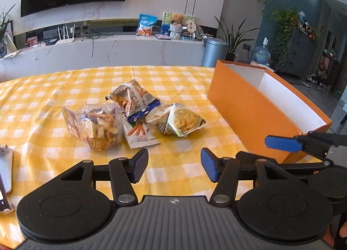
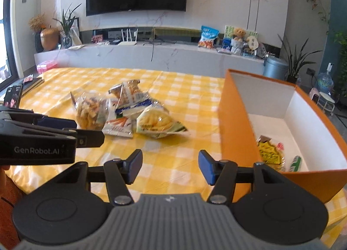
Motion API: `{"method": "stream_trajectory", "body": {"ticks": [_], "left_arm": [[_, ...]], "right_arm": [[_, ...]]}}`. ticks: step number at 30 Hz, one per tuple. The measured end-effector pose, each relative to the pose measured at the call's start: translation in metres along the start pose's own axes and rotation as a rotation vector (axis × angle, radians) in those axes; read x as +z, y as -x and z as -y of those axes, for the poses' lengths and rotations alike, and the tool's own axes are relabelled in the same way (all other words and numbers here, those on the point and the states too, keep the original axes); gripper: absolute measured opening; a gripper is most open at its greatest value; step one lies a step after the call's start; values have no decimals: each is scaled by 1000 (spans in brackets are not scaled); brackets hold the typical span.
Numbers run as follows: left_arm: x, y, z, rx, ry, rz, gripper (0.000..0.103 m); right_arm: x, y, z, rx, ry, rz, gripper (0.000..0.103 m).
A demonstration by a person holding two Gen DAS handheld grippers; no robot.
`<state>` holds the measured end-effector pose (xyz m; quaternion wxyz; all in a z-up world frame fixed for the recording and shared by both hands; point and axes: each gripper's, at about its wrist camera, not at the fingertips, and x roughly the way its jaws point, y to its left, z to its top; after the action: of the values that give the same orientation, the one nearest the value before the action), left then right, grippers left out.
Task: Organize snacks
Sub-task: 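Lift both tools out of the box and move back to the snacks, then grasp the clear chip bag with the left tool while the right tool grasps the fries bag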
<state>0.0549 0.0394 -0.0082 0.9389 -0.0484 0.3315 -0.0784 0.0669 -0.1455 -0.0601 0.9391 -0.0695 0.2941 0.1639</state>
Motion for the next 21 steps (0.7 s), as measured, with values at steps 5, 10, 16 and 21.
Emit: {"method": "stream_trajectory", "body": {"ticks": [5, 10, 16, 21], "left_arm": [[-3, -6, -8, 11, 11, -20, 67], [-4, -12, -17, 34, 28, -31, 67], [0, -21, -32, 65, 62, -32, 71], [9, -30, -45, 106, 62, -17, 71]], "right_arm": [[-2, -14, -3, 36, -21, -45, 56], [0, -30, -6, 42, -19, -87, 56], [10, -48, -7, 41, -13, -100, 56], [21, -63, -4, 34, -16, -100, 57]]}}
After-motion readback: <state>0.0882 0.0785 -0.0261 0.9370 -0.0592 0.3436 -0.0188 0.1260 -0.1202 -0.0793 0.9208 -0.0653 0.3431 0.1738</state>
